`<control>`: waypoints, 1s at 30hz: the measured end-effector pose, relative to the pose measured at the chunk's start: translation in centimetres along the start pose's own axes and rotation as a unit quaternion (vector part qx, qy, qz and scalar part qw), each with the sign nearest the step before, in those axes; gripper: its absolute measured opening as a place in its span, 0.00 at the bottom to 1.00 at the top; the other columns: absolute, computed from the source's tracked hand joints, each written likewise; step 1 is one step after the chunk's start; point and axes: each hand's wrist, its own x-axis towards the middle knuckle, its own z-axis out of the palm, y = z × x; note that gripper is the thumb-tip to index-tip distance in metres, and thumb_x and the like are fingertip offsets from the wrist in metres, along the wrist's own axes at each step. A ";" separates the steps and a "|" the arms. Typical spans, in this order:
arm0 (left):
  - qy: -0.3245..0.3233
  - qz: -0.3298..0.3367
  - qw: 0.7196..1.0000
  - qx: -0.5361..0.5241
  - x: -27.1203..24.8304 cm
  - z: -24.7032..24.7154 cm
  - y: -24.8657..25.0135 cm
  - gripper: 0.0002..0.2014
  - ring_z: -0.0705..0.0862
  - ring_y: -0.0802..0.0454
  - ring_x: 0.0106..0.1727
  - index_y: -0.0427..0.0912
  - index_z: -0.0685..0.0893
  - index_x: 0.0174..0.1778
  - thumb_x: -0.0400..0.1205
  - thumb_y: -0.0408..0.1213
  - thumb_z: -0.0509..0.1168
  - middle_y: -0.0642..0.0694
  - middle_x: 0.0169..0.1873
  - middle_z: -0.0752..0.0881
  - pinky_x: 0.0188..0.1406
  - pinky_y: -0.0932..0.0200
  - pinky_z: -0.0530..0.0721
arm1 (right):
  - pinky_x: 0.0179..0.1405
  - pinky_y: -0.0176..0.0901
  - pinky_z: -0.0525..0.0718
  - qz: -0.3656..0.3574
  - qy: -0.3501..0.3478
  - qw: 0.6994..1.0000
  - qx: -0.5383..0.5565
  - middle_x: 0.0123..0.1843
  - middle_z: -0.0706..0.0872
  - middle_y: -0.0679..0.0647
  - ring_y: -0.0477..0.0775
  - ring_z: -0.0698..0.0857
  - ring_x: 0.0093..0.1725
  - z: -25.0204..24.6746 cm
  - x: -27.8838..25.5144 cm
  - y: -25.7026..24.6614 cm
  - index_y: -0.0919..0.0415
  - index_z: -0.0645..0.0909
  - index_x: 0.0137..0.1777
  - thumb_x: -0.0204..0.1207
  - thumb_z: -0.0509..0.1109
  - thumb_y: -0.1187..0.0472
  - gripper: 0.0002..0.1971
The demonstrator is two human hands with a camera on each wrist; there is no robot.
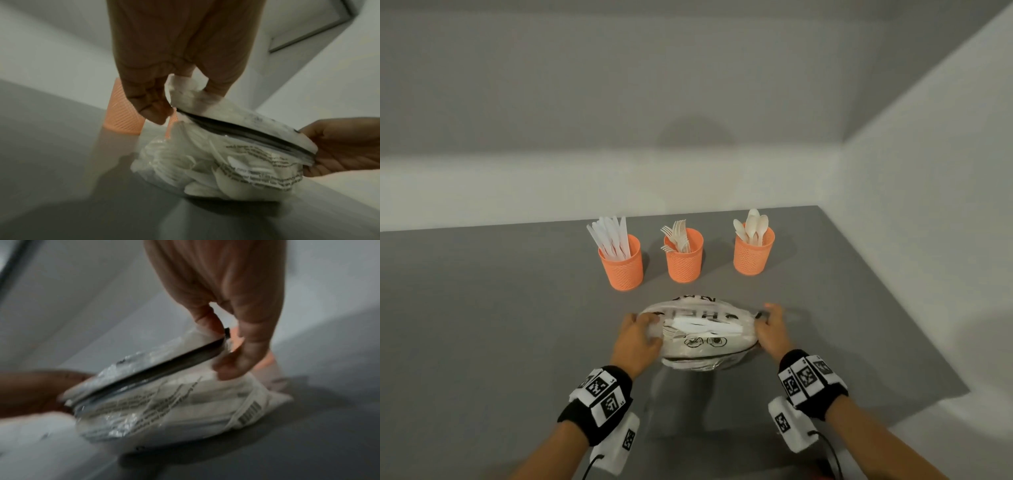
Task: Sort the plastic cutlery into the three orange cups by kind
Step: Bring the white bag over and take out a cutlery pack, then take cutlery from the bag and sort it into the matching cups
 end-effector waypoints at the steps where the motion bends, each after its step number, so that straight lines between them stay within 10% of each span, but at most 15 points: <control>1: 0.023 0.018 1.000 -0.002 0.2 -0.2 0.2 0.18 0.76 0.40 0.64 0.36 0.79 0.60 0.74 0.25 0.66 0.37 0.62 0.73 0.66 0.59 0.70 | 0.43 0.41 0.76 -0.089 0.013 0.994 -0.067 0.43 0.74 0.53 0.52 0.75 0.41 -0.2 -0.1 0.2 0.64 0.69 0.61 0.76 0.57 0.76 0.15; 5: -0.001 0.069 0.998 0.010 1.2 -0.4 1.2 0.17 0.74 0.45 0.65 0.37 0.80 0.55 0.70 0.22 0.67 0.40 0.62 0.72 0.63 0.63 0.68 | 0.58 0.48 0.72 -0.360 0.007 0.887 -0.289 0.54 0.78 0.59 0.55 0.77 0.58 0.3 -2.2 -0.6 0.61 0.78 0.48 0.68 0.59 0.61 0.11; 9: -0.049 0.070 0.994 0.065 2.0 -0.1 2.3 0.21 0.79 0.41 0.61 0.36 0.76 0.60 0.71 0.20 0.60 0.40 0.62 0.76 0.58 0.56 0.76 | 0.75 0.58 0.61 -0.310 -0.090 0.805 -0.498 0.65 0.77 0.59 0.62 0.73 0.71 1.4 -1.2 -0.5 0.53 0.84 0.53 0.71 0.60 0.60 0.15; 14: 0.020 0.093 0.994 0.044 3.5 -0.9 4.1 0.20 0.82 0.42 0.55 0.37 0.79 0.57 0.72 0.18 0.54 0.40 0.56 0.83 0.54 0.55 0.77 | 0.61 0.47 0.74 -0.281 -0.038 0.834 -0.473 0.65 0.81 0.56 0.60 0.81 0.62 0.6 0.4 -3.2 0.54 0.73 0.72 0.71 0.60 0.73 0.29; 18: 0.012 0.083 0.992 0.096 4.2 -0.4 4.0 0.21 0.76 0.38 0.62 0.37 0.77 0.62 0.74 0.21 0.57 0.36 0.62 0.75 0.61 0.53 0.73 | 0.57 0.49 0.76 -0.319 -0.014 0.765 -0.559 0.62 0.78 0.59 0.61 0.77 0.61 0.6 0.4 -3.6 0.57 0.77 0.68 0.67 0.67 0.72 0.27; 21: 0.002 0.083 0.990 0.114 4.0 -0.4 3.2 0.21 0.74 0.37 0.63 0.39 0.78 0.62 0.73 0.24 0.61 0.37 0.62 0.71 0.65 0.52 0.72 | 0.33 0.43 0.79 -0.429 -0.005 0.690 -0.583 0.42 0.82 0.56 0.57 0.82 0.40 1.3 -1.2 -4.0 0.59 0.87 0.45 0.53 0.79 0.71 0.18; 26: -0.048 0.046 0.991 0.112 3.7 -0.8 3.1 0.22 0.79 0.38 0.59 0.43 0.76 0.65 0.75 0.25 0.60 0.38 0.60 0.75 0.61 0.51 0.77 | 0.67 0.52 0.75 -0.270 -0.168 0.767 -0.557 0.71 0.73 0.59 0.61 0.75 0.69 3.4 0.0 -3.4 0.62 0.70 0.72 0.76 0.64 0.64 0.23; 30: -0.074 0.034 0.992 0.098 3.7 -0.9 3.1 0.24 0.77 0.40 0.65 0.43 0.75 0.67 0.74 0.23 0.57 0.39 0.63 0.78 0.64 0.51 0.75 | 0.64 0.47 0.77 -0.150 -0.228 0.784 -0.558 0.69 0.77 0.62 0.61 0.77 0.67 5.0 2.0 -4.3 0.65 0.70 0.70 0.73 0.69 0.55 0.27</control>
